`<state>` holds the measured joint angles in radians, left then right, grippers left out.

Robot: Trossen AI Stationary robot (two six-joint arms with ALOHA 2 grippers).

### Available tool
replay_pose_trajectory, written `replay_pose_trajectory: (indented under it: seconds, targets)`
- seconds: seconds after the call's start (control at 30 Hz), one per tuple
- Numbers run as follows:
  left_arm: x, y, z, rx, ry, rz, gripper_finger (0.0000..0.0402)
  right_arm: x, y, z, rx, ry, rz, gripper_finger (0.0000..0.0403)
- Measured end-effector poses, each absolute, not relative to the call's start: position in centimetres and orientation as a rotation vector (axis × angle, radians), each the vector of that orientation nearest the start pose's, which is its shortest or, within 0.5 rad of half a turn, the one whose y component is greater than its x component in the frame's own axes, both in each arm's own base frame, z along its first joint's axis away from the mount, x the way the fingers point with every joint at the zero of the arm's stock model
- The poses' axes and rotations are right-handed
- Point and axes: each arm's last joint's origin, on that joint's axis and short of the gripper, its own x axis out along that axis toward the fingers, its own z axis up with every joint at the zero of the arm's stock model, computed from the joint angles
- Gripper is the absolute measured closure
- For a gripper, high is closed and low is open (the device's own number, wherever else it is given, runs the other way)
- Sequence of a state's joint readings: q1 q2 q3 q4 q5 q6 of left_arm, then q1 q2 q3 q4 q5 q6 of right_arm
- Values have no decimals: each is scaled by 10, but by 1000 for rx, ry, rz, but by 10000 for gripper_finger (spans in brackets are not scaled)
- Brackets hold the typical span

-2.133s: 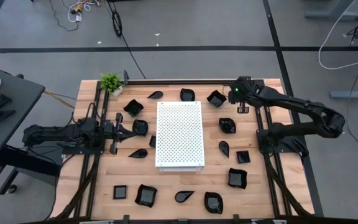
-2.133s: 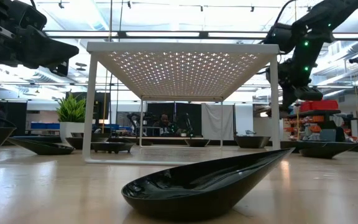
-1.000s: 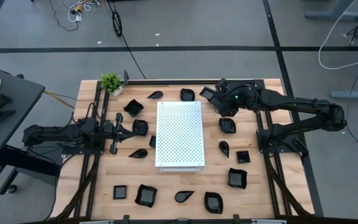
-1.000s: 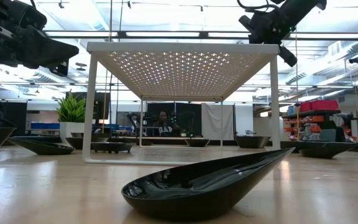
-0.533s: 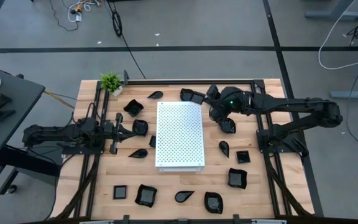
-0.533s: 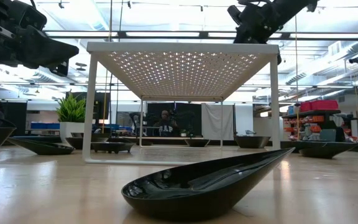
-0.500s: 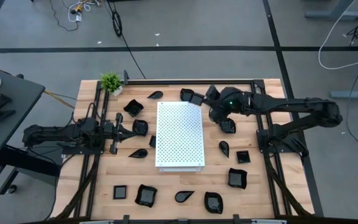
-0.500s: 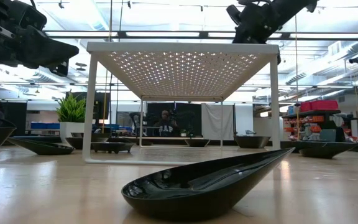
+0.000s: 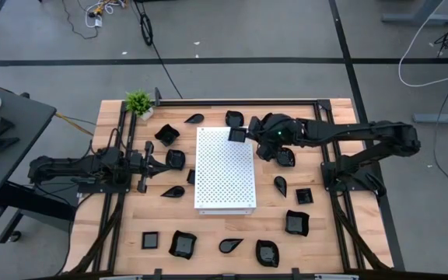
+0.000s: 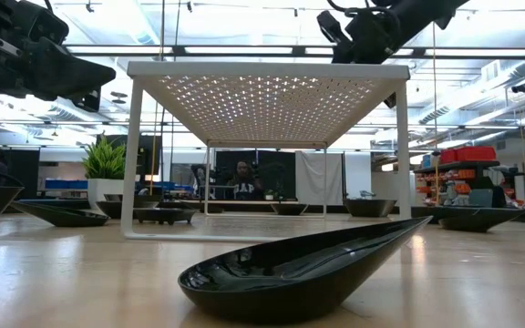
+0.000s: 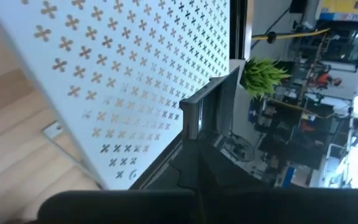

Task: Pick & Place Mini shaped plates
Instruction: Put the black square plate on the shelf

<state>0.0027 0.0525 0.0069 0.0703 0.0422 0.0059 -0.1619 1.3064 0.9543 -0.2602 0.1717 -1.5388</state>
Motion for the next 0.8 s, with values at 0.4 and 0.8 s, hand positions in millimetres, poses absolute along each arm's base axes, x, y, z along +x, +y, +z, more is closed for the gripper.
replay_pose_trajectory:
  seconds: [0.4, 0.8]
  targets:
    - [100, -1, 169, 6, -26, -39, 381, 275, -49, 254, -1541, 687, 237, 403]
    - [100, -1, 169, 7, -25, -39, 381, 264, -52, 237, -1536, 604, 227, 403]
